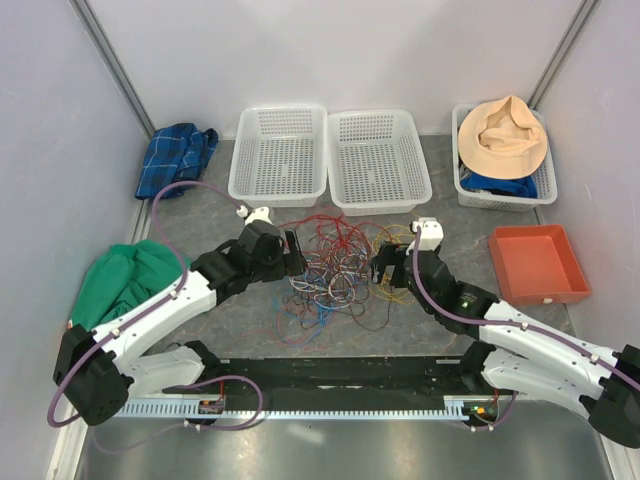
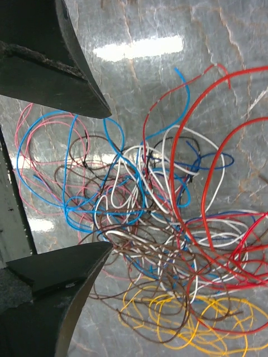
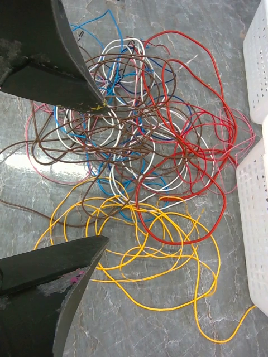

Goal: Untangle the cables

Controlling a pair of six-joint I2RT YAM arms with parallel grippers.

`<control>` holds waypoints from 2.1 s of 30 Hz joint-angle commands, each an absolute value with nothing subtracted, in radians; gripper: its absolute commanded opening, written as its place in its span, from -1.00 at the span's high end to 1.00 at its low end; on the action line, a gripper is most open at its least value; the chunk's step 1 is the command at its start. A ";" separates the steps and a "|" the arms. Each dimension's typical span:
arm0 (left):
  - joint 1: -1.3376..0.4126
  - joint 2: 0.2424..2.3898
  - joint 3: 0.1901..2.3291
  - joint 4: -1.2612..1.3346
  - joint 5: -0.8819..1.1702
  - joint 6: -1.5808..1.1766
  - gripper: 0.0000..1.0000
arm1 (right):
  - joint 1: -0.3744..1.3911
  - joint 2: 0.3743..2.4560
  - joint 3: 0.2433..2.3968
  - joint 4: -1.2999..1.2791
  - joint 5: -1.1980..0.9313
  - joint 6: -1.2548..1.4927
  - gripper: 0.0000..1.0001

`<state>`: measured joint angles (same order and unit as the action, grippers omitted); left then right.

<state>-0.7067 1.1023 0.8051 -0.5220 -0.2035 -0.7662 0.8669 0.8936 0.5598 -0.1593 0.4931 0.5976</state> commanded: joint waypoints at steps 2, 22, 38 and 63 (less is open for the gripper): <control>-0.704 1.034 0.781 -0.402 -0.166 -0.736 -0.99 | 0.871 0.867 0.531 -0.109 0.491 0.600 -0.96; -0.790 1.436 0.917 -0.229 -0.104 -0.641 -0.34 | 0.870 0.756 0.517 -0.163 0.437 0.594 -0.92; -0.790 1.269 1.167 -0.383 -0.098 -0.499 0.97 | 0.870 0.701 0.538 -0.198 0.443 0.604 -0.91; -0.790 1.262 1.963 -0.730 -0.143 -0.311 0.97 | 0.870 0.500 0.508 -0.011 0.359 0.572 -0.91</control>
<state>-0.7876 1.2449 1.8755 -0.7124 -0.1806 -0.3500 0.8669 0.4839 0.5148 -0.1265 0.4343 0.6193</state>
